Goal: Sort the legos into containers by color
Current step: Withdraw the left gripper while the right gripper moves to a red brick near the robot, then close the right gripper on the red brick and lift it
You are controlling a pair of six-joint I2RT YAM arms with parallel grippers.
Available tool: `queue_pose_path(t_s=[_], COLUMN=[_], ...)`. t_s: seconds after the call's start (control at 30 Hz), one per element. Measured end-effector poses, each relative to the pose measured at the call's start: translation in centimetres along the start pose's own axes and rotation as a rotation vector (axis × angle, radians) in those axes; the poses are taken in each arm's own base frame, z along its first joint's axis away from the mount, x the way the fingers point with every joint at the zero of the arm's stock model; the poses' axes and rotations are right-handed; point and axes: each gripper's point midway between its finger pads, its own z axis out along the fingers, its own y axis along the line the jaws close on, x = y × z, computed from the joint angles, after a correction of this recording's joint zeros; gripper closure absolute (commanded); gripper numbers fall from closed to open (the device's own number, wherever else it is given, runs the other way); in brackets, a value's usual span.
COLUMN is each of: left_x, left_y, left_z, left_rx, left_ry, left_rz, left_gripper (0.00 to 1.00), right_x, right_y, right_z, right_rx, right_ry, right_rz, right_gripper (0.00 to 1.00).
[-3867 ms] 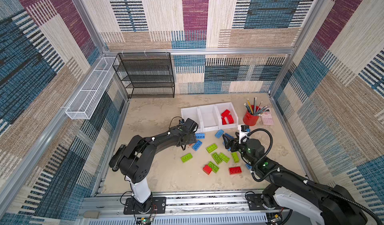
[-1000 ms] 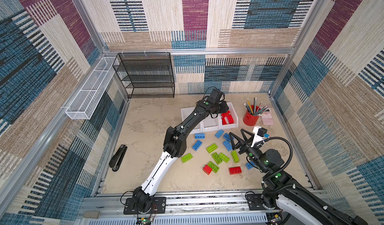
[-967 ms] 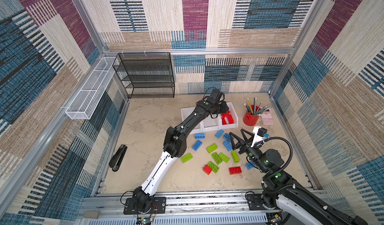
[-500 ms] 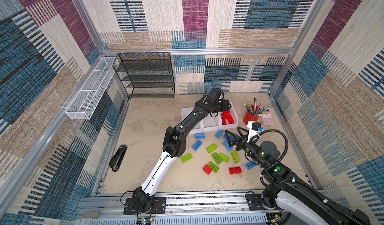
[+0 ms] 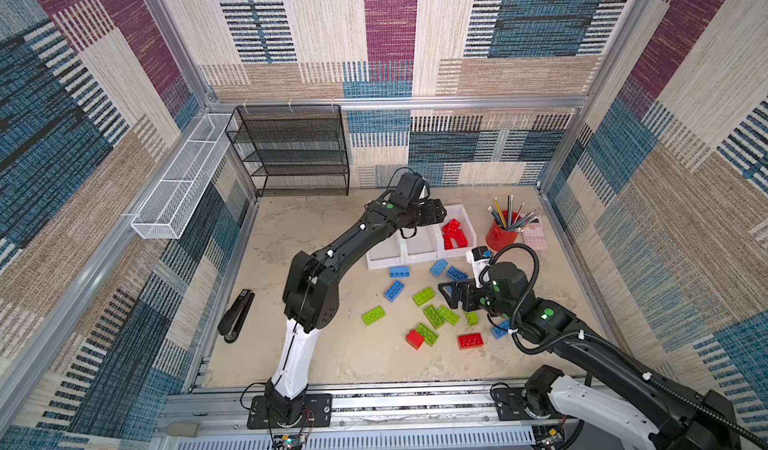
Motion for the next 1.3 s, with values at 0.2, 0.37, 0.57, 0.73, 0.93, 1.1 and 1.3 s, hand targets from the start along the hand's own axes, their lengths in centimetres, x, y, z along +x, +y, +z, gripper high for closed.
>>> queue_pose_path(t_s=[0.2, 0.37, 0.57, 0.73, 0.93, 1.1, 1.3], left_x=[3.4, 6.1, 11.2, 14.3, 16.3, 15.9, 15.8], left_y=[3.0, 4.3, 8.1, 10.7, 12.6, 12.4, 12.4], left_z=[-4.0, -6.9, -9.2, -10.0, -9.9, -9.9, -9.9], left_rx=[-0.045, -0.025, -0.071, -0.109, -0.151, -0.143, -0.141], left_ry=[-0.030, -0.059, -0.041, -0.028, -0.004, -0.020, -0.024], left_rz=[-0.006, -0.012, -0.043, -0.052, -0.060, -0.058, -0.057], left_gripper=[0.27, 0.27, 0.27, 0.27, 0.27, 0.27, 0.27], right_x=[3.3, 5.8, 7.9, 10.7, 13.2, 15.5, 16.5], right_y=[-2.9, -4.8, -6.3, -7.8, -8.0, -7.2, -6.1], right_z=[0.4, -0.1, -0.4, -0.4, -0.1, 0.5, 1.1], right_rx=[0.173, 0.259, 0.326, 0.382, 0.398, 0.412, 0.434], right_ry=[0.150, 0.202, 0.232, 0.282, 0.360, 0.453, 0.499], right_rz=[0.141, 0.241, 0.324, 0.358, 0.336, 0.256, 0.159], right_gripper=[0.01, 0.01, 0.01, 0.01, 0.05, 0.07, 0.13])
